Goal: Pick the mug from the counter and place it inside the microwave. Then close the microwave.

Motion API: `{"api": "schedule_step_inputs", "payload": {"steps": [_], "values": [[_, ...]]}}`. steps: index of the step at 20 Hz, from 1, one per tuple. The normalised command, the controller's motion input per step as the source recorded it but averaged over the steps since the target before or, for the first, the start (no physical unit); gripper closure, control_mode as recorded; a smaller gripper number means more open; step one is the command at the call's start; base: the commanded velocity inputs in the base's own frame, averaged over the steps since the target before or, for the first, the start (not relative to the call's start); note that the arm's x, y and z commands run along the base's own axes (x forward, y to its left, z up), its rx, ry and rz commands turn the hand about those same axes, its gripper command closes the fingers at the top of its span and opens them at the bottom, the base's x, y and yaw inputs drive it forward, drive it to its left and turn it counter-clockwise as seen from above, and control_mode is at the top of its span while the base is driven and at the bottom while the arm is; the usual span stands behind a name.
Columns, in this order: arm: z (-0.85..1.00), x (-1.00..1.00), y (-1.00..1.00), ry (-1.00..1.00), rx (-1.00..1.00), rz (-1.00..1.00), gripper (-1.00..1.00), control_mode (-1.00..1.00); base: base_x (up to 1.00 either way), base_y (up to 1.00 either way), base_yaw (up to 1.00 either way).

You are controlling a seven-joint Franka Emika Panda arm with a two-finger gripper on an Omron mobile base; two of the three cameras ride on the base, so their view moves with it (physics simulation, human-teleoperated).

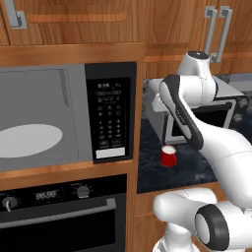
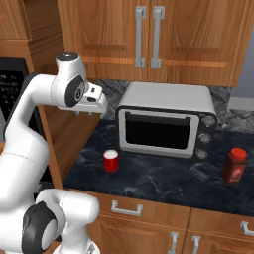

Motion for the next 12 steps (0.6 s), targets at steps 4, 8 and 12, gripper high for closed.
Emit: {"api": "schedule_step_inputs", "payload": {"steps": [4,8,12], "values": [[0.0,-0.07,0.0,0.0,0.0,0.0,-1.0,-1.0,0.0,0.0,0.0],[0.0,-0.16,-0.03,0.0,0.0,0.0,-1.0,-1.0,0.0,0.0,0.0],[-0.18,-0.3,-0.25,0.0,0.0,0.0,-1.0,-1.0,0.0,0.0,0.0]]}}
